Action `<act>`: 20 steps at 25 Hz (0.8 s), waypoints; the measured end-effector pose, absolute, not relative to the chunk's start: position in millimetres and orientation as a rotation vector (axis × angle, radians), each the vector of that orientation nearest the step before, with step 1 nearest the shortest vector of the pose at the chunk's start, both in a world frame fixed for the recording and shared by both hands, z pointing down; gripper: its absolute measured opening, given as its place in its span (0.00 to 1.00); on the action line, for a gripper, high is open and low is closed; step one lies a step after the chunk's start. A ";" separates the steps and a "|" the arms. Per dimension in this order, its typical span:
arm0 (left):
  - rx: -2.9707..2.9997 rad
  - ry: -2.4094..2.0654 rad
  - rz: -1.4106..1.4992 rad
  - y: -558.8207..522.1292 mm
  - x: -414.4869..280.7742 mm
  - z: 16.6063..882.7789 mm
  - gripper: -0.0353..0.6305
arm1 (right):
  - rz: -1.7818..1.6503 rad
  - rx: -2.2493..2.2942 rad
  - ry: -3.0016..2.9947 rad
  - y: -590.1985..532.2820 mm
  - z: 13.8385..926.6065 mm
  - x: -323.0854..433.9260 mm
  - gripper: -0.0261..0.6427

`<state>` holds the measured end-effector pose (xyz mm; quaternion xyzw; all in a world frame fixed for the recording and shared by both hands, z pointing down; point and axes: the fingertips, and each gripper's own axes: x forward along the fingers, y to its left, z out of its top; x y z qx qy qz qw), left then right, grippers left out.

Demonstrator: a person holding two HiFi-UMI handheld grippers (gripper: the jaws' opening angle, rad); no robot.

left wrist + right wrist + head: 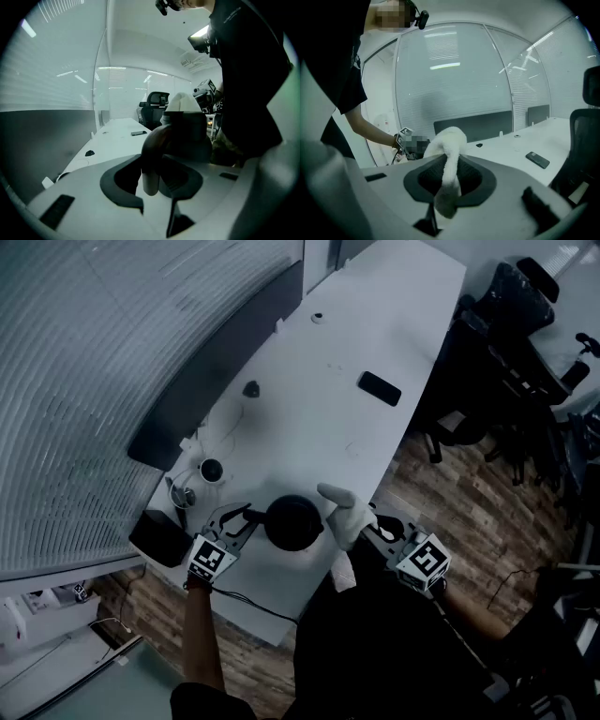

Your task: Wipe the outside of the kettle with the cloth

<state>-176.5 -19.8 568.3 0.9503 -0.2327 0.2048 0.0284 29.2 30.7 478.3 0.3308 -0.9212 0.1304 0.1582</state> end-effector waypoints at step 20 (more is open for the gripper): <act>2.289 -1.503 0.685 77.1 -199.7 568.7 0.24 | 0.356 0.653 -2.696 35.4 510.8 -28.2 0.11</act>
